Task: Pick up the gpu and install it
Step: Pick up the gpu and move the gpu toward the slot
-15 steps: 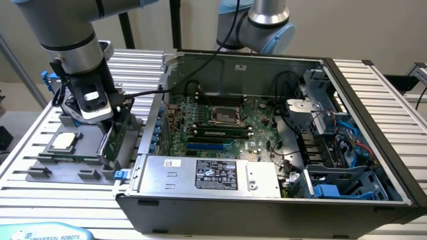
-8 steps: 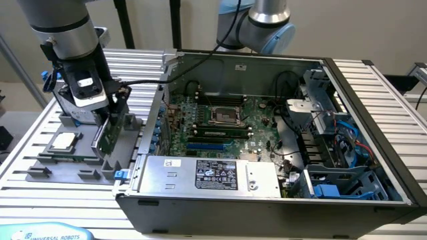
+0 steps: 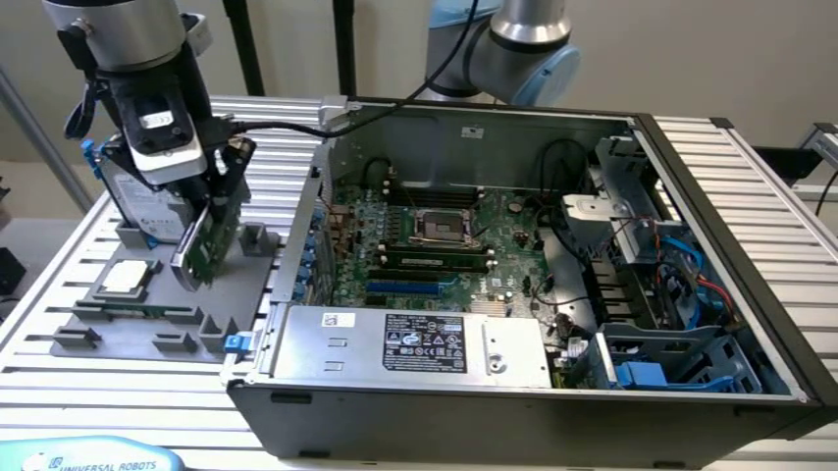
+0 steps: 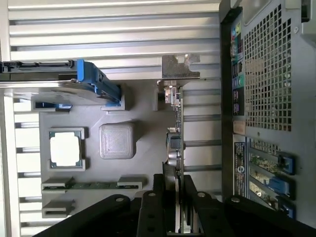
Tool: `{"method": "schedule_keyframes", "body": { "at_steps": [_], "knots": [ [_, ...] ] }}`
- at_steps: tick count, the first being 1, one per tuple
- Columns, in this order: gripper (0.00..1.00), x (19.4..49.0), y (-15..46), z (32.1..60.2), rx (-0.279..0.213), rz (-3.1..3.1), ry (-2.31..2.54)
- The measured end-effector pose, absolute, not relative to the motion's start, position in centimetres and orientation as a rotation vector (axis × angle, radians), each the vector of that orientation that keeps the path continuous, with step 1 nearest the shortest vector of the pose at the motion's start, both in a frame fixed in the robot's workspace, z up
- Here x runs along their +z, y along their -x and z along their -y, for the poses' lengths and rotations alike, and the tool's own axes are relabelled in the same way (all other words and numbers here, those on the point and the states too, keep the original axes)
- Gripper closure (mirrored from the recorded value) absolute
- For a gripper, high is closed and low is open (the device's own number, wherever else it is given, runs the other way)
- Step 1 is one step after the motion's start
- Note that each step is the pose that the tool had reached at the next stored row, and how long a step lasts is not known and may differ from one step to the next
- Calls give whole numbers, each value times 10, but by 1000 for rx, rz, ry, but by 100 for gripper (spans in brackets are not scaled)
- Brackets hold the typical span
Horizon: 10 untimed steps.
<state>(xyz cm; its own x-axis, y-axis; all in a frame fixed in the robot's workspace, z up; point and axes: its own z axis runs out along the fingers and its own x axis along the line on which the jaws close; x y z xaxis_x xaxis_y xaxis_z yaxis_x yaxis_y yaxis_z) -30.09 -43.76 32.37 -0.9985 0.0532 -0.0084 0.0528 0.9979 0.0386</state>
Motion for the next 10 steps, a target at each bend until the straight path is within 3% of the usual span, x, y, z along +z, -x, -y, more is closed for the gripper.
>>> {"method": "schedule_keyframes", "body": {
  "at_steps": [10],
  "knots": [
    [73, 369, 276, 438, 60, -3133, -79]
  ]
}}
